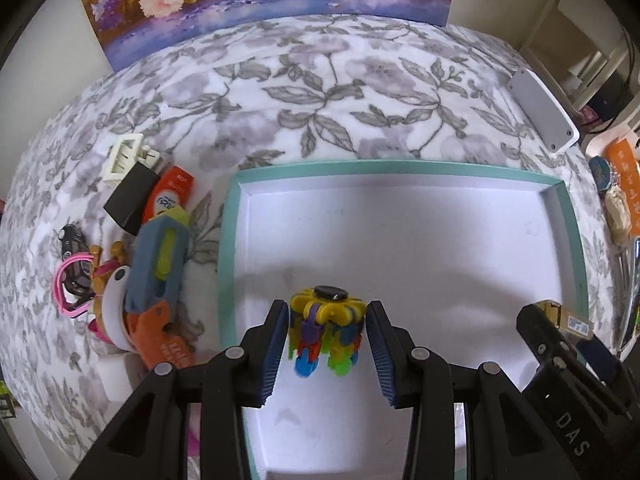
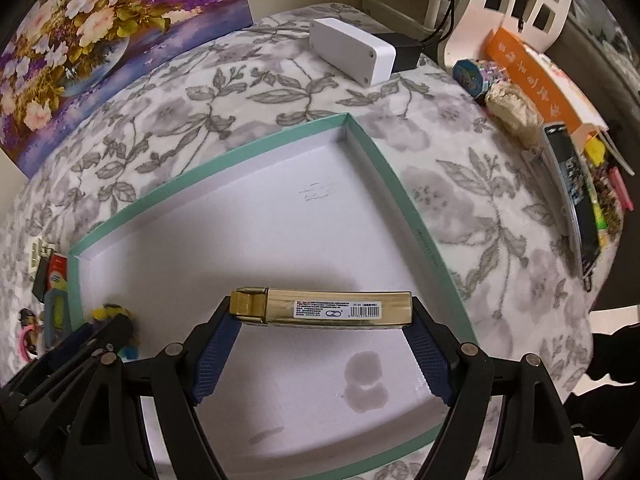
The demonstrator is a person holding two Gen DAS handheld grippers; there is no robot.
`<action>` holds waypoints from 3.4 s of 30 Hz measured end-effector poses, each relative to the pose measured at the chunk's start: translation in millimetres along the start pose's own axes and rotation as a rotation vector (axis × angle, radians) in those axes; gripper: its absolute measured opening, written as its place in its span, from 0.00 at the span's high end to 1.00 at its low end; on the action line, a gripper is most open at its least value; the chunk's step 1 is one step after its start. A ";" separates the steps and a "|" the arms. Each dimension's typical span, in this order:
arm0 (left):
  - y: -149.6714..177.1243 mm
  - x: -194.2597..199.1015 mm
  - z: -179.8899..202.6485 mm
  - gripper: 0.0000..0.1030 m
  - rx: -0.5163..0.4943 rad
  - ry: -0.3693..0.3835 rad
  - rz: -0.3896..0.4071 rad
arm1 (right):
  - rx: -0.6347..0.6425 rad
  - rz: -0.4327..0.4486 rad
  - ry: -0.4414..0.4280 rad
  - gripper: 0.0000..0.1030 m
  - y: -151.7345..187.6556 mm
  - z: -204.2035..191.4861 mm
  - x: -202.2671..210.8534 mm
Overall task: Organize rigid objects
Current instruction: 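Carry both held objects into the teal-rimmed tray and open both grippers, then grasp the white charger cube with the left gripper while the right gripper grasps the pink lighter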
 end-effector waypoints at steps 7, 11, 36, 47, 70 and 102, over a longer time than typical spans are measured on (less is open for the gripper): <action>0.8 6.4 -6.3 0.54 0.022 0.017 0.015 | 0.000 -0.008 -0.004 0.20 0.7 -0.3 1.8; 1.4 14.6 -16.7 0.31 0.053 0.018 0.033 | 0.015 0.011 0.017 0.20 1.1 -3.7 8.5; 30.4 85.7 -201.6 0.00 0.404 0.002 0.193 | 0.200 0.124 -0.029 0.15 30.1 -99.6 71.3; 53.3 83.8 -279.7 0.00 0.566 -0.028 0.170 | 0.370 0.125 -0.137 0.15 51.4 -184.4 75.9; 39.4 24.2 -268.6 0.00 0.560 0.020 0.008 | 0.393 0.053 -0.130 0.15 59.9 -209.6 33.9; 24.6 -14.0 -188.6 0.23 0.390 0.066 -0.062 | 0.294 0.032 -0.115 0.15 48.4 -173.0 26.8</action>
Point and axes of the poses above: each gripper's, at about its wrist camera, not at the fingertips, and x roughly against the way its jaws point, z to its right, y to its underside, the point moved 5 cm from there along -x, roughly the way its jaws point, and after that the axes turned 13 degrees about x, right-handed, at the moved point
